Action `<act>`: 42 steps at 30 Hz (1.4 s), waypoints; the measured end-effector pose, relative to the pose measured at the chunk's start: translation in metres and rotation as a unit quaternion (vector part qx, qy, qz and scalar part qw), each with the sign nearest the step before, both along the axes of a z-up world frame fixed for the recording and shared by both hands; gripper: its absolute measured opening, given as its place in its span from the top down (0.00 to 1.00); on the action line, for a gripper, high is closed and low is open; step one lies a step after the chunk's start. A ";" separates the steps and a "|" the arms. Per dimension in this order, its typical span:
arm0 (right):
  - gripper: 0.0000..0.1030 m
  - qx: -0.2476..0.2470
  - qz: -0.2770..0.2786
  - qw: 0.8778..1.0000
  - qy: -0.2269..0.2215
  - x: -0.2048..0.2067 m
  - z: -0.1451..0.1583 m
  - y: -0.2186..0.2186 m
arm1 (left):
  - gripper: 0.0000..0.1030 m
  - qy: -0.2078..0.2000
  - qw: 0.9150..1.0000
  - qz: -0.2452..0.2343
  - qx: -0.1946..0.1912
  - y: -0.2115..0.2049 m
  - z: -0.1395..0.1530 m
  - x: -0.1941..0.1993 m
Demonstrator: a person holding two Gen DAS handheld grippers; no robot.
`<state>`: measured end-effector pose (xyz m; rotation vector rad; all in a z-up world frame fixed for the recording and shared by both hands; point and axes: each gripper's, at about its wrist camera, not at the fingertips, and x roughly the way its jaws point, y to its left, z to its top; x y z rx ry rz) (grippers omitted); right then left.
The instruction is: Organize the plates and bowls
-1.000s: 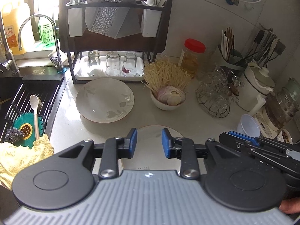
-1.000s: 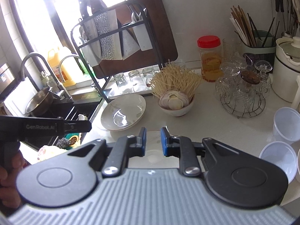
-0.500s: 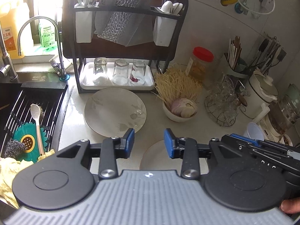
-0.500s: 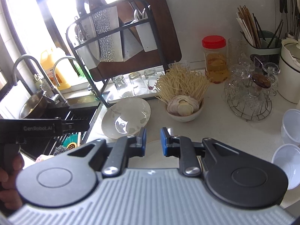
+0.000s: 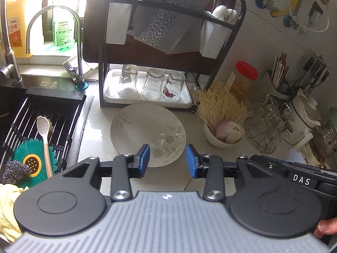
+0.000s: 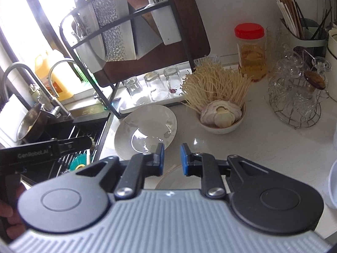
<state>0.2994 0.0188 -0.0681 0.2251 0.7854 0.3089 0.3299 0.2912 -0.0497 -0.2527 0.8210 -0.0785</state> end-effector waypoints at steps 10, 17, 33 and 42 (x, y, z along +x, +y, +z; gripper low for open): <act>0.80 0.004 0.008 0.999 0.035 0.030 -0.016 0.029 | 0.57 0.027 1.000 0.004 -0.004 0.038 -0.033 0.026; 0.80 0.001 -0.011 0.999 0.052 0.050 -0.025 0.050 | 0.57 0.041 0.999 -0.001 -0.007 0.064 -0.051 0.055; 0.63 0.023 -0.096 0.988 0.121 0.102 -0.077 0.073 | 0.48 0.102 0.994 -0.038 0.000 0.110 -0.112 0.132; 0.63 0.010 -0.104 0.987 0.124 0.134 -0.106 0.086 | 0.49 0.150 0.984 -0.084 -0.041 0.127 -0.148 0.166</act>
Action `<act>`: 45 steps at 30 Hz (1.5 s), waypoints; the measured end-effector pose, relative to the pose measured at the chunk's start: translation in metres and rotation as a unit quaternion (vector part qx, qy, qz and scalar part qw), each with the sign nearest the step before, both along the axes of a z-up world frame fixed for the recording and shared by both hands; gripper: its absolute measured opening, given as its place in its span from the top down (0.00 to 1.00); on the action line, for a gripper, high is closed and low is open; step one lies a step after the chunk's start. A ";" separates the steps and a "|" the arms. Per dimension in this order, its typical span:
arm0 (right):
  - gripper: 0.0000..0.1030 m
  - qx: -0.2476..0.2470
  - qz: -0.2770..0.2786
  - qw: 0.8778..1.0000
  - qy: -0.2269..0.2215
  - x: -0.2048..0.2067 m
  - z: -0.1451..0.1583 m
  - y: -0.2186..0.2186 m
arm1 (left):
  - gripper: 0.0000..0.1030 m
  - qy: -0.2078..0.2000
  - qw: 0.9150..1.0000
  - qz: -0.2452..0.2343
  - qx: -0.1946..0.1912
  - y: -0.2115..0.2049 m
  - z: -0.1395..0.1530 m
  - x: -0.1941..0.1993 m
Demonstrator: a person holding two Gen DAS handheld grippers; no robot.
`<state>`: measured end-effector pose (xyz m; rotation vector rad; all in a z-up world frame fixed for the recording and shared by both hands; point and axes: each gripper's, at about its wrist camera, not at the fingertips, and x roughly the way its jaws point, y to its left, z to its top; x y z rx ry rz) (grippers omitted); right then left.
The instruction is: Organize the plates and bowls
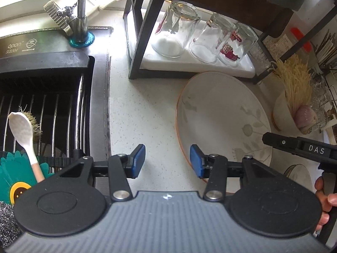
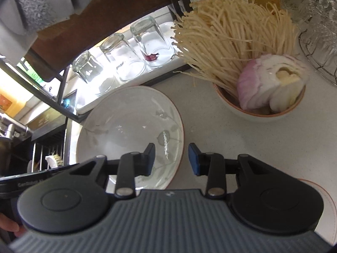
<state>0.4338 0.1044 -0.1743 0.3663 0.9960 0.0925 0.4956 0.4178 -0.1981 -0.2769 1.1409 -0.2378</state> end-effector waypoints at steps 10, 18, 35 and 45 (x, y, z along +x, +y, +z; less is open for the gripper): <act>0.64 0.006 -0.012 1.000 -0.004 0.012 -0.013 0.004 | 0.67 -0.007 0.999 -0.031 -0.024 0.001 -0.008 0.028; 0.80 0.005 0.000 1.000 -0.010 0.019 -0.024 0.009 | 0.79 -0.007 0.998 -0.042 -0.047 0.001 -0.015 0.040; 0.81 0.010 0.012 1.000 -0.024 0.015 -0.024 0.007 | 0.83 -0.018 0.997 -0.062 -0.046 0.000 -0.016 0.046; 0.81 0.001 0.016 0.998 -0.053 -0.008 -0.004 0.003 | 0.83 -0.015 0.996 -0.057 -0.066 -0.001 -0.001 0.024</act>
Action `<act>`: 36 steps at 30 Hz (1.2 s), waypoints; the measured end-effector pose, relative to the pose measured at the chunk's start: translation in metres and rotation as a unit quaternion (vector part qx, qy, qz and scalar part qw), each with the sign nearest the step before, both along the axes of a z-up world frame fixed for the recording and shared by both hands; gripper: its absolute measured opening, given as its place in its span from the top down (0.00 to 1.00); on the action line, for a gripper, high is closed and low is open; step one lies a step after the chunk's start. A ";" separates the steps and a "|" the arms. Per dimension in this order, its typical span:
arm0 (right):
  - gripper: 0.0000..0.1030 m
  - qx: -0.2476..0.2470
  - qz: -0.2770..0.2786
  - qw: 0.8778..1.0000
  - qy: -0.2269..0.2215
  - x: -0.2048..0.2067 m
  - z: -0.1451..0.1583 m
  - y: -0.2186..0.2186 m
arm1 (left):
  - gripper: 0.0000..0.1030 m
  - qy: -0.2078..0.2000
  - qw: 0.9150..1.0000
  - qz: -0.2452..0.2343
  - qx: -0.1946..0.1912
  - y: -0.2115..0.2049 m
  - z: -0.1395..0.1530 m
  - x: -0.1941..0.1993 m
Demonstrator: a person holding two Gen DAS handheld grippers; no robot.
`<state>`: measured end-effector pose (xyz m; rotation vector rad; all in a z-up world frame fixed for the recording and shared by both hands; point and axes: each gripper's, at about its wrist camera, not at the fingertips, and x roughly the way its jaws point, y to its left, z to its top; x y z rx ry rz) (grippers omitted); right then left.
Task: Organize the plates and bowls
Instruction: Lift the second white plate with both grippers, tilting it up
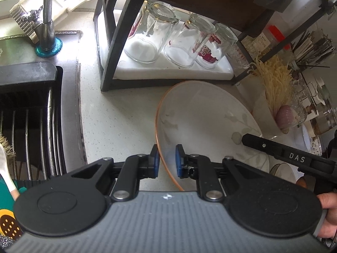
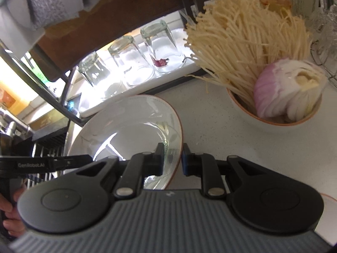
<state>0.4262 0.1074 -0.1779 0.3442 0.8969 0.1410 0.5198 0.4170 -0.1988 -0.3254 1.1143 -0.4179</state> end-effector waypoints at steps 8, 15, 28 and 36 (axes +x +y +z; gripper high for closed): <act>0.80 0.005 -0.006 1.000 -0.022 -0.030 0.025 -0.005 | 0.83 -0.028 1.000 -0.006 0.002 -0.002 0.038 -0.026; 0.81 -0.006 -0.004 0.999 -0.054 -0.061 0.056 -0.006 | 0.83 -0.058 0.998 -0.002 0.001 -0.006 0.078 -0.048; 0.81 0.026 -0.021 0.997 -0.069 -0.107 0.074 -0.036 | 0.87 -0.087 0.996 0.002 0.002 -0.035 0.117 -0.085; 0.81 0.023 -0.020 0.995 -0.093 -0.132 0.086 -0.072 | 0.87 -0.103 0.995 0.006 -0.005 -0.073 0.135 -0.111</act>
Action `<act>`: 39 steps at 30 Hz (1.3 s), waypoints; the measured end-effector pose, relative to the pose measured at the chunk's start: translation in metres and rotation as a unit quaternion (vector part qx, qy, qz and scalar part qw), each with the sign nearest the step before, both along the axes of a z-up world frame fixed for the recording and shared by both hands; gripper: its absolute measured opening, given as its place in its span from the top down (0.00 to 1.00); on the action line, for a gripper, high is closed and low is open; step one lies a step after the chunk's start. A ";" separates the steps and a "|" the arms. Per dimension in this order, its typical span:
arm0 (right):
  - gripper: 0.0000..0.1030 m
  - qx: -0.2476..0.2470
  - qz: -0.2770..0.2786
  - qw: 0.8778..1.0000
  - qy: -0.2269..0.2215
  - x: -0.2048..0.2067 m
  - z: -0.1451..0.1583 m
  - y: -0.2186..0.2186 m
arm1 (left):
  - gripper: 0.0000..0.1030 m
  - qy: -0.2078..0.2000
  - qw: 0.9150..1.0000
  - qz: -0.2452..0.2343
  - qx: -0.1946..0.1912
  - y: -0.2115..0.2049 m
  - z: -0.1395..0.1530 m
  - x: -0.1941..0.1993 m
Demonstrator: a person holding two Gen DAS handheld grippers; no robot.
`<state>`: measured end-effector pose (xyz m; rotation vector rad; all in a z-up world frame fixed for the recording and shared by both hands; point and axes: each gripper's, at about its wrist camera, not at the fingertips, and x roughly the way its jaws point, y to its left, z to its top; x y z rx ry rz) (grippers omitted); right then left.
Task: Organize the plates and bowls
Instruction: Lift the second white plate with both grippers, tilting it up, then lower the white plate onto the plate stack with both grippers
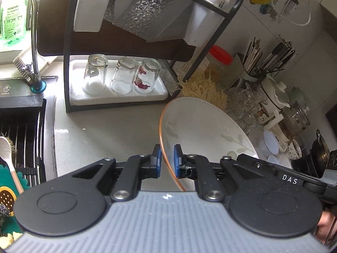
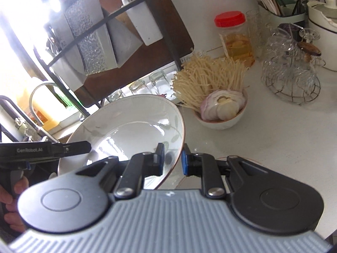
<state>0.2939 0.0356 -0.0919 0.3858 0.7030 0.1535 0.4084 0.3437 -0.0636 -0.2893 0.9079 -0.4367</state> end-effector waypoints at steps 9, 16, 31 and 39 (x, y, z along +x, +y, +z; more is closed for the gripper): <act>0.81 0.016 0.006 1.000 -0.013 -0.018 -0.001 -0.035 | 0.87 -0.003 1.000 0.007 0.013 -0.036 0.006 -0.026; 0.80 0.021 0.008 1.000 0.000 -0.029 -0.010 -0.055 | 0.87 0.006 1.000 0.012 0.021 -0.059 0.000 -0.040; 0.80 -0.011 0.009 0.999 0.034 -0.041 -0.042 -0.083 | 0.86 0.038 0.998 0.012 0.053 -0.105 -0.034 -0.053; 0.80 -0.013 0.009 0.998 0.061 -0.038 -0.062 -0.086 | 0.86 0.072 0.995 0.007 0.066 -0.113 -0.060 -0.049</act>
